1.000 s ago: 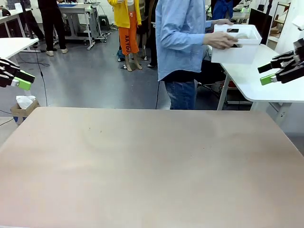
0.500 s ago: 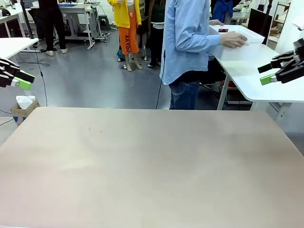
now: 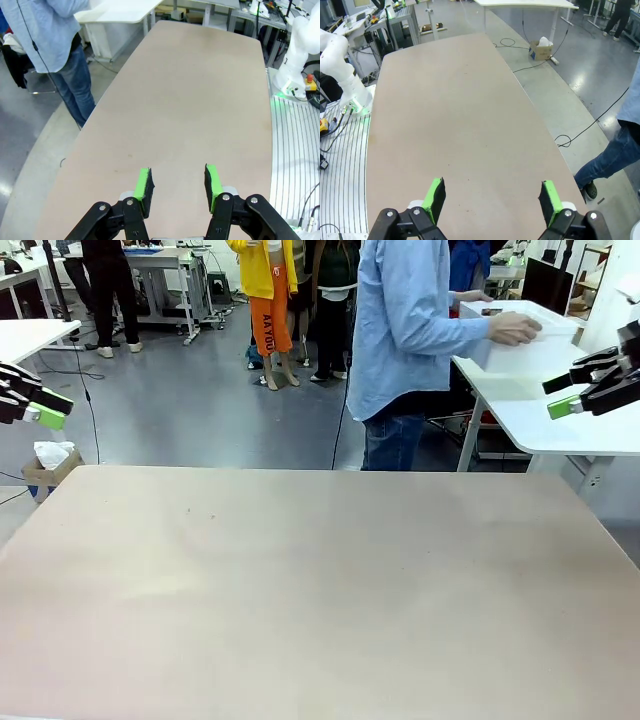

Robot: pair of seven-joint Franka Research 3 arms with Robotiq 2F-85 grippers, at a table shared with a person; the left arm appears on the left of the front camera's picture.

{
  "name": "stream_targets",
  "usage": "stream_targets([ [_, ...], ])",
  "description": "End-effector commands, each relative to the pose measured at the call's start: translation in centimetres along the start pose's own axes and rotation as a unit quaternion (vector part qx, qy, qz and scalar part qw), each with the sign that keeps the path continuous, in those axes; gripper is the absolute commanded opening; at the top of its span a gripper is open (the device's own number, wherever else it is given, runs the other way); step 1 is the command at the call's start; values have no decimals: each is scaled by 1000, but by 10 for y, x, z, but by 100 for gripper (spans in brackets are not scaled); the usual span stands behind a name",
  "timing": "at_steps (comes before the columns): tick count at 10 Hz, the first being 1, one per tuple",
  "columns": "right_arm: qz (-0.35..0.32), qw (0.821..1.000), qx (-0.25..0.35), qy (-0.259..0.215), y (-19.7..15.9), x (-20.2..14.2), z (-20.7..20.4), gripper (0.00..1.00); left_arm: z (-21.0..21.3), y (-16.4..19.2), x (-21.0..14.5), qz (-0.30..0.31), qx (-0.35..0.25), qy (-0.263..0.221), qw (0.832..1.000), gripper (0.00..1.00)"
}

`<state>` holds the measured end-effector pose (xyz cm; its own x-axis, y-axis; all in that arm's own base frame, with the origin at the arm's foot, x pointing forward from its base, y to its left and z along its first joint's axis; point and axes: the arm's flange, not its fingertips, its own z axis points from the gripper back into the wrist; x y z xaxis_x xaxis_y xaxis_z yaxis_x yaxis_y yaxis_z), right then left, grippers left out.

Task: Stack the cups and store them in the basket.
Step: Place the stack of Reusable plastic cups into the Pantry Basket.

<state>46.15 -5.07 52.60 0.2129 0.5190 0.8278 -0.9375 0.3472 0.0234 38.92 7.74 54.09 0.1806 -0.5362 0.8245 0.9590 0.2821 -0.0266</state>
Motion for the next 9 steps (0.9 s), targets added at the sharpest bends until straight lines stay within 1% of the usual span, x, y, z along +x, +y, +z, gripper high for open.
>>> stream_targets([
  [1, -3, 1000, 3, -2, 0, 2, 1, 100, 0, -1, 3, 0, -1, -8, 1000, 56],
  [9, -3, 1000, 3, -2, 0, 2, 1, 100, 0, -1, 3, 0, -1, -8, 1000, 56],
])
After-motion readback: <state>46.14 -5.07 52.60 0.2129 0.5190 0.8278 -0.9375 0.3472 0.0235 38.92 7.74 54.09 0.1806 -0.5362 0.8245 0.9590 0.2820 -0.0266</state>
